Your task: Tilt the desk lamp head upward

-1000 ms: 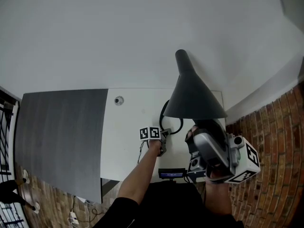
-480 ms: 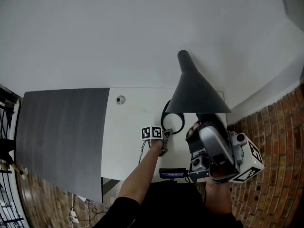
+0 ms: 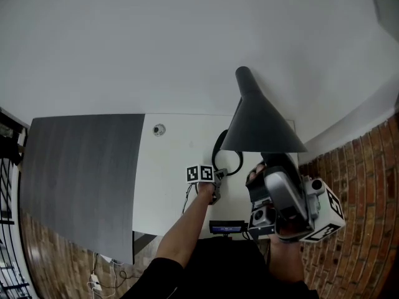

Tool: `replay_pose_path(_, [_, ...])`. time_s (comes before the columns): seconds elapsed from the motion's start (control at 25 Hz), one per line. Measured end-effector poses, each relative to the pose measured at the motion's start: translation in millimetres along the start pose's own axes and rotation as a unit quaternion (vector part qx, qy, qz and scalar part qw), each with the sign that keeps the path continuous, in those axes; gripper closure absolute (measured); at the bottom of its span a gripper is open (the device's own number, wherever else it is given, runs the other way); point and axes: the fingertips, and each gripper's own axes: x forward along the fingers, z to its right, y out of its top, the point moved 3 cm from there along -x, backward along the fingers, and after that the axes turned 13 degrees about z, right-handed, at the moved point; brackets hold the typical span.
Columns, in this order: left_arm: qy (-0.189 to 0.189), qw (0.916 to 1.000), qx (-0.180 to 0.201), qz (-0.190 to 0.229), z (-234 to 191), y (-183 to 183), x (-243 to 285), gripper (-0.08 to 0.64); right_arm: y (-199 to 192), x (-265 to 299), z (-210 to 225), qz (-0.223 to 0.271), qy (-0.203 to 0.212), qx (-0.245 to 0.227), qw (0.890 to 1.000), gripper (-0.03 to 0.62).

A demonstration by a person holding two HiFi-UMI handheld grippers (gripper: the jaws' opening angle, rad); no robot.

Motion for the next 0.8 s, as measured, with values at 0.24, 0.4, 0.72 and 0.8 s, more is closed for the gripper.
replay_pose_path(0.24, [-0.001, 1.0000, 0.000, -0.002, 1.5, -0.5, 0.7, 0.551, 5.0, 3.5, 1.7, 0.004, -0.003, 0.000, 1.000, 0.454])
replay_pose_path(0.4, [-0.002, 1.0000, 0.002, -0.003, 2.0, -1.7, 2.0, 0.551, 7.6, 4.3, 2.7, 0.012, -0.007, 0.014, 1.000, 0.454])
replay_pose_path(0.72, [-0.003, 1.0000, 0.001, -0.002, 0.9, -1.8, 2.0, 0.551, 10.5, 9.8, 3.2, 0.020, -0.010, 0.028, 0.999, 0.455])
replay_pose_path(0.8, [-0.002, 1.0000, 0.002, -0.002, 0.9, -1.8, 1.1, 0.551, 11.6, 12.3, 3.0, 0.022, -0.008, 0.026, 0.999, 0.454])
